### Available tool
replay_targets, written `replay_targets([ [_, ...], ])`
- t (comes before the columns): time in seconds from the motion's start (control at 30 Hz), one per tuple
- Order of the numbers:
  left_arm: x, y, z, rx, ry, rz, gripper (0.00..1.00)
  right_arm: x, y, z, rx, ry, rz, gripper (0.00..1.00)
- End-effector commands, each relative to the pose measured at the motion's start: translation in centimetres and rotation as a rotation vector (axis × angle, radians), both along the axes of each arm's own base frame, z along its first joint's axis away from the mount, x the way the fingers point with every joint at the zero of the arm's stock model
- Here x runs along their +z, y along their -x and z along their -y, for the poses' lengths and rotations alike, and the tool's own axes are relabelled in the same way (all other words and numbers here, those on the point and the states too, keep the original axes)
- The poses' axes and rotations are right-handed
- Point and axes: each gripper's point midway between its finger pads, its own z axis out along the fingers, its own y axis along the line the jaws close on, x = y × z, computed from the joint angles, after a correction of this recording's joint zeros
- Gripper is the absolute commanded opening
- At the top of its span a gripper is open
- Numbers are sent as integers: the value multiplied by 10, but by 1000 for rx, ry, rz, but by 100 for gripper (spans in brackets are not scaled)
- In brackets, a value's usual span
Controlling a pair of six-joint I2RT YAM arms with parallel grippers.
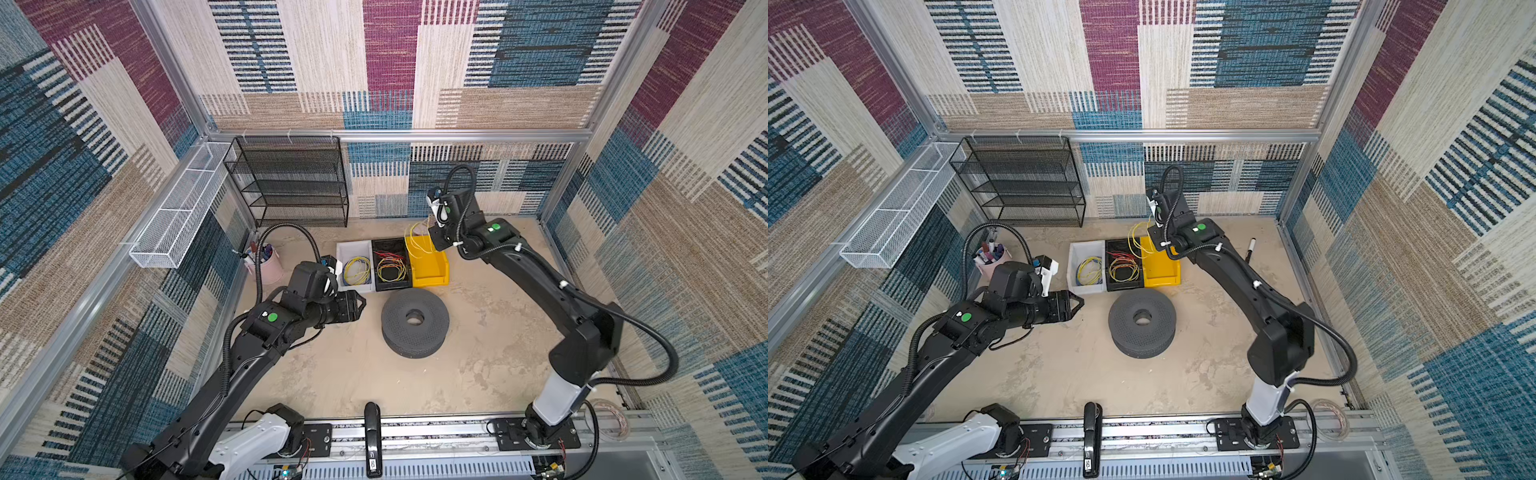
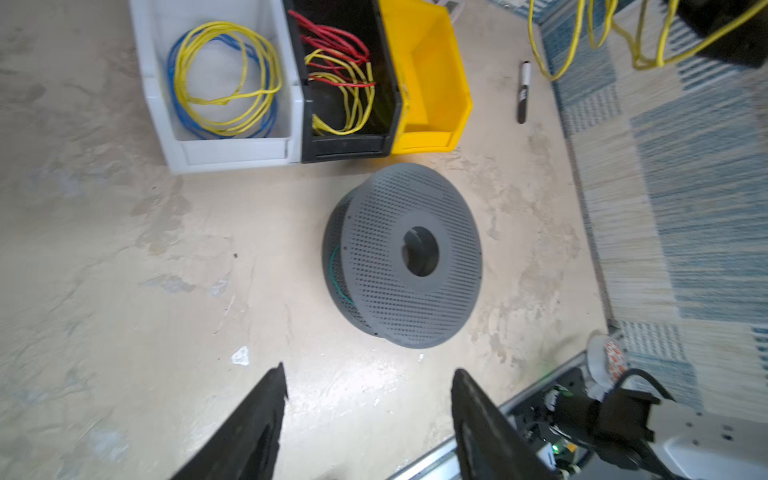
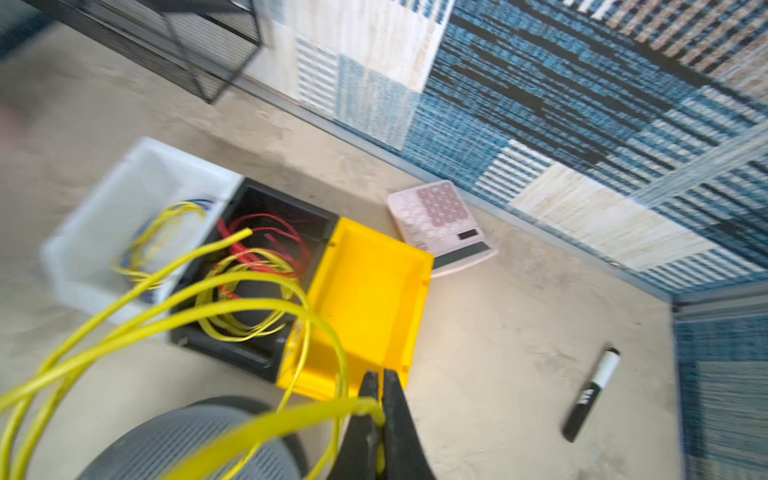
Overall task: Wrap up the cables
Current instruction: 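Lift the yellow wire toward the left gripper while the left gripper approaches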
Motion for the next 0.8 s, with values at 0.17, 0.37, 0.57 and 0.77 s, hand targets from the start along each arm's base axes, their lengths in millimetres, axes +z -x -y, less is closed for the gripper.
replay_targets([
  [0.17,80,21,39,-248,222,169,67,8,103,-57,361,-486,-244,0],
  [0.37,102,26,41,-266,267,195,65,10,136,-58,423,-591,-312,0],
  [0.57,101,16,46,-222,292,112,61,11,143,-45,382,-581,-259,0],
  [0.77,110,9,61,-204,390,53,63,3,142,-40,360,-569,-243,0],
])
